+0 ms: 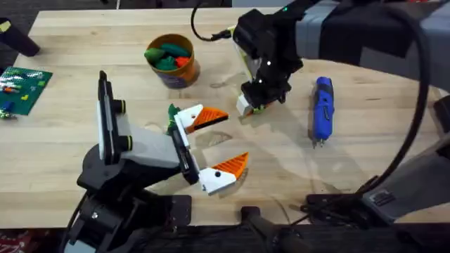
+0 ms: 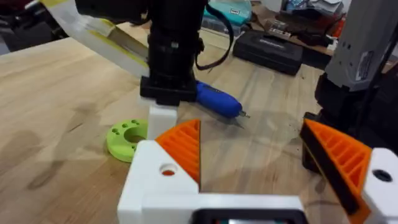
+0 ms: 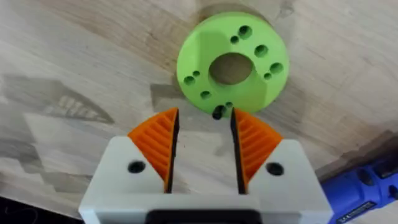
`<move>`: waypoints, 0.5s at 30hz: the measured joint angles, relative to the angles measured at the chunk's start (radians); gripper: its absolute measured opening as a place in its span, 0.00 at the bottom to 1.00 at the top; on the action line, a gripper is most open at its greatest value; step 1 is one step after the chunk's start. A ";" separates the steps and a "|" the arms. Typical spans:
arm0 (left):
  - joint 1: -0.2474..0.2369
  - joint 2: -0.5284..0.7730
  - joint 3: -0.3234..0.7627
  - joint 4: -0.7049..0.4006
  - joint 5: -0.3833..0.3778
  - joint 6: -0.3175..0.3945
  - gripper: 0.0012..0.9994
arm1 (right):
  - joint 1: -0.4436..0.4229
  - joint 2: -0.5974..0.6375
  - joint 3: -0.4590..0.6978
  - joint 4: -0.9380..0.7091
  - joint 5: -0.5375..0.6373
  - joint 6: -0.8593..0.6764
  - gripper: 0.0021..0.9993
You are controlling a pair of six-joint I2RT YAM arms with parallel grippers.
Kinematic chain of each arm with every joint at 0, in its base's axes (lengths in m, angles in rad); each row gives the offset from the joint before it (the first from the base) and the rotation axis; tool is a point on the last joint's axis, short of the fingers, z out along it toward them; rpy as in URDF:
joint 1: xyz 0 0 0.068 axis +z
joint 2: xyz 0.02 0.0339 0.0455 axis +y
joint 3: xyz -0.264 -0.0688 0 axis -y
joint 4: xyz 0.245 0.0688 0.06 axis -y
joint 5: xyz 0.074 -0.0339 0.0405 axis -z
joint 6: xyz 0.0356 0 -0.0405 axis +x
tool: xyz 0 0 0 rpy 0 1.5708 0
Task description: Pick up the gripper from the table and insert it into the empty holder that is missing its gripper. Then pick up a screw, insert it into the mounting hole, and use the screwdriver to tighten it. Finally, clean up the table by picking up the vegetable and placing it into the bucket.
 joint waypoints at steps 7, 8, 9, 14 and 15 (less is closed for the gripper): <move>0.000 0.000 0.000 0.000 0.000 0.000 0.99 | 0.000 -0.001 -0.023 0.040 0.000 0.006 0.52; 0.000 0.000 0.000 0.000 0.000 0.000 0.99 | 0.000 -0.001 -0.023 0.043 0.000 0.007 0.52; 0.000 0.000 0.000 0.000 0.000 0.000 0.99 | 0.000 -0.001 -0.023 0.046 0.000 0.007 0.52; 0.000 0.000 0.000 0.000 0.000 0.000 0.99 | 0.000 -0.001 -0.023 0.066 0.000 0.007 0.52; 0.000 0.000 0.000 0.000 0.000 0.000 0.99 | 0.000 -0.001 -0.023 0.069 0.001 0.007 0.52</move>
